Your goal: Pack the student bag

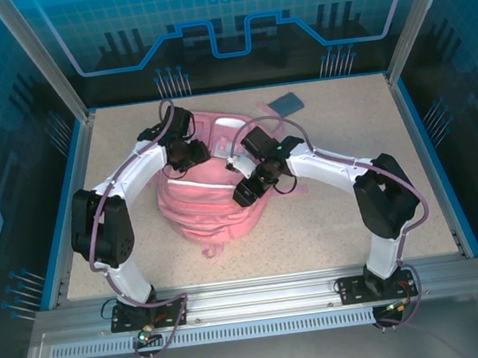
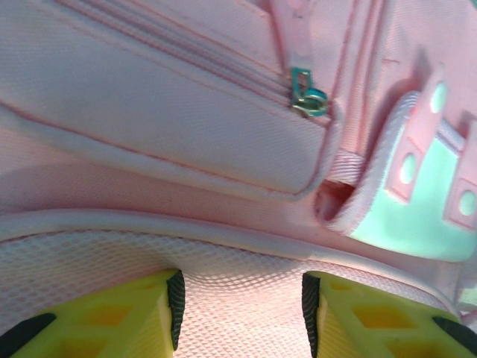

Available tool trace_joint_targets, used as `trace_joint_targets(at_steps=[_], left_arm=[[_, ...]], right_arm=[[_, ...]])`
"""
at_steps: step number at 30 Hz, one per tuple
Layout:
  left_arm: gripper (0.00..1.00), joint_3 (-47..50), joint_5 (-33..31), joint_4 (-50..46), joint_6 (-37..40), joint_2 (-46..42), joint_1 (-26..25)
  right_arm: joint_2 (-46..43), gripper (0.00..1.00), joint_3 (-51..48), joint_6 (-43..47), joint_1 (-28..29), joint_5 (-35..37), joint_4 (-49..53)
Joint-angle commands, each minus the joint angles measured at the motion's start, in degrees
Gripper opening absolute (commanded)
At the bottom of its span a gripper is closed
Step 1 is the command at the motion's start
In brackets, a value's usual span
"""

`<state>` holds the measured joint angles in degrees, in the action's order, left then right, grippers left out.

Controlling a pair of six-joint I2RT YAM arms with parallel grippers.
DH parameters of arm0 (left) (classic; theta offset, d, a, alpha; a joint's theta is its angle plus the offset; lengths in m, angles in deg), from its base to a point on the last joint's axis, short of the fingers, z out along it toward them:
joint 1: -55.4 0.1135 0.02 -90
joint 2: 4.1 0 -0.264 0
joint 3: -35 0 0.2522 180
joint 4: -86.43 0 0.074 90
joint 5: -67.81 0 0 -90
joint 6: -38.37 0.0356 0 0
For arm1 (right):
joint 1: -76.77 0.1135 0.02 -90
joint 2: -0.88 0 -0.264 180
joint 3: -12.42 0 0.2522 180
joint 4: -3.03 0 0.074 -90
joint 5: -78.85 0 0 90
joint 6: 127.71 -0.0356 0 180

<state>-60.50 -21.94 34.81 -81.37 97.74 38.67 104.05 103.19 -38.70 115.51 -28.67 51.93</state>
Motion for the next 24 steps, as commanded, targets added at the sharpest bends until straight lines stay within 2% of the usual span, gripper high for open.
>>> trace_joint_targets(at_steps=[1,3,5,7,11,17,24], left_arm=[[0.44,-2.1,4.8,3.2,1.7,-1.9,-0.1],[0.42,-2.3,6.0,4.4,1.7,-1.9,-0.1],[0.40,-2.6,6.3,4.9,1.8,-1.3,-0.2],[0.39,-3.3,4.5,4.3,1.5,-0.7,-0.1],[0.37,-4.8,-1.1,2.6,0.7,1.5,-0.1],[0.35,-6.9,-5.0,-0.7,-1.5,6.2,0.0],[0.34,-7.7,-7.1,-3.3,-3.8,9.5,0.6]], right_arm=[[-2.9,0.54,-1.4,1.3,0.5,4.2,-1.8],[-4.9,0.58,-2.6,0.2,0.1,3.8,-3.7],[-6.0,0.67,-3.7,-1.9,-0.9,3.1,-5.1],[-5.9,0.76,-4.1,-4.1,-2.2,1.6,-5.8],[-3.4,0.84,-3.1,-4.6,-2.9,-1.9,-6.0],[1.1,0.87,0.2,-3.3,-2.8,-6.0,-5.4],[4.0,0.85,1.9,-1.0,-1.9,-7.3,-2.6]])
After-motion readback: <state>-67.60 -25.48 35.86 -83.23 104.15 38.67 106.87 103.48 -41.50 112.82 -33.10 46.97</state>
